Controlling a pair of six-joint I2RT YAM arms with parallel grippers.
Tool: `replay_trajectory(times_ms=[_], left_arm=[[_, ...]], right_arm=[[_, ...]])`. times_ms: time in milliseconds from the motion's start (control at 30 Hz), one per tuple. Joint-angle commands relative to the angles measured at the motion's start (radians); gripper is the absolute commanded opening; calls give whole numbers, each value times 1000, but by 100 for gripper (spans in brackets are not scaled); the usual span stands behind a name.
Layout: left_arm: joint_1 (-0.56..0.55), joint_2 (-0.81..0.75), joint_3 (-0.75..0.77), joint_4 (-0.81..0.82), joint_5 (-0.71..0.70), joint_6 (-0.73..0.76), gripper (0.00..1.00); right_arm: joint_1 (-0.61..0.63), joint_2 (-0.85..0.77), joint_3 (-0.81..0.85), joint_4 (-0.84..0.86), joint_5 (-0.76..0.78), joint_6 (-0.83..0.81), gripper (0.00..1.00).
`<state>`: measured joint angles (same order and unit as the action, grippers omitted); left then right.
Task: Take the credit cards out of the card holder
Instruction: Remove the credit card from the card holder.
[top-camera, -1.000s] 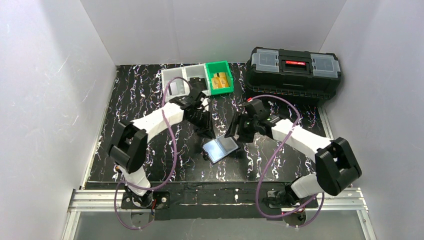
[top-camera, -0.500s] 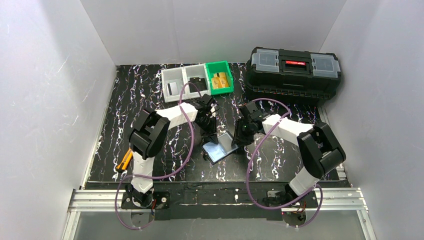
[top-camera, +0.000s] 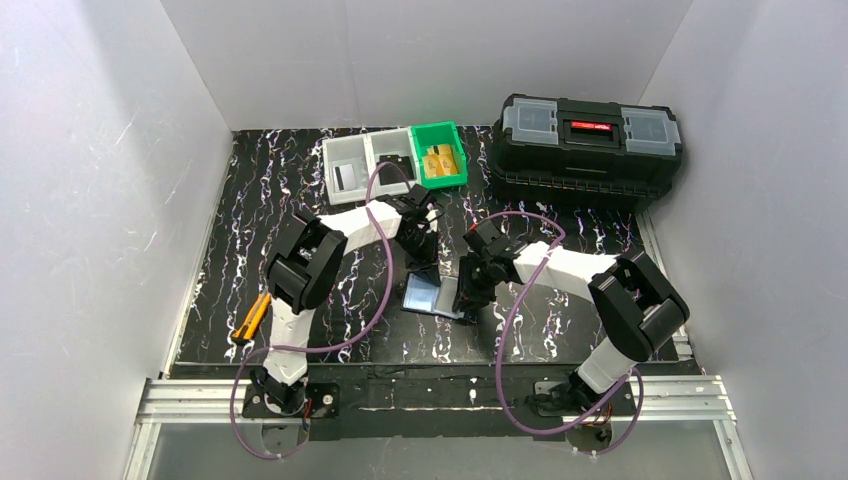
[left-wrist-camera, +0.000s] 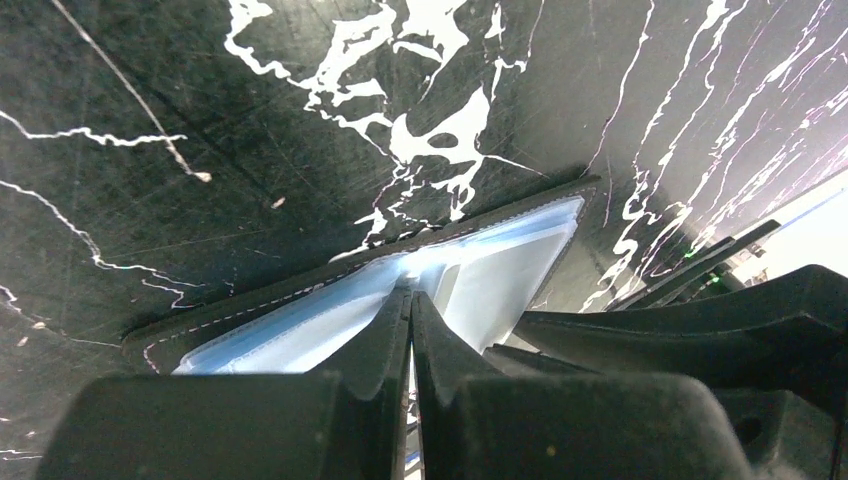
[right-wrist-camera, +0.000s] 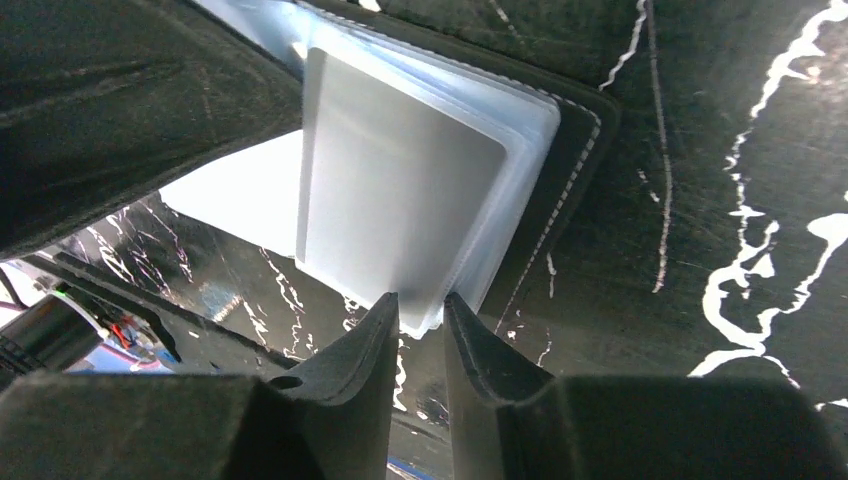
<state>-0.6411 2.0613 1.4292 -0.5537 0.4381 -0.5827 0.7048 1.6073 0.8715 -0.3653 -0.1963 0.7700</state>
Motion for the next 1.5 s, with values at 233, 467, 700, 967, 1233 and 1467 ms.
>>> replay_trajectory(times_ms=[233, 467, 700, 967, 1233, 1467], left_arm=[[-21, -134, -36, -50, -64, 13, 6], [-22, -179, -125, -24, -34, 11, 3], [-50, -172, -187, 43, 13, -9, 1], [-82, -139, -202, 75, 15, -35, 0], [-101, -118, -214, 89, 8, -58, 0], [-105, -119, -223, 94, 9, -64, 0]], right_arm=[[-1, -33, 30, -31, 29, 32, 38], [-8, -41, 29, -7, -8, 62, 39], [-26, -19, -10, 58, -70, 107, 42], [-93, -42, -95, 172, -175, 163, 42], [-133, -43, -153, 260, -250, 204, 43], [-142, -74, -158, 275, -277, 229, 39]])
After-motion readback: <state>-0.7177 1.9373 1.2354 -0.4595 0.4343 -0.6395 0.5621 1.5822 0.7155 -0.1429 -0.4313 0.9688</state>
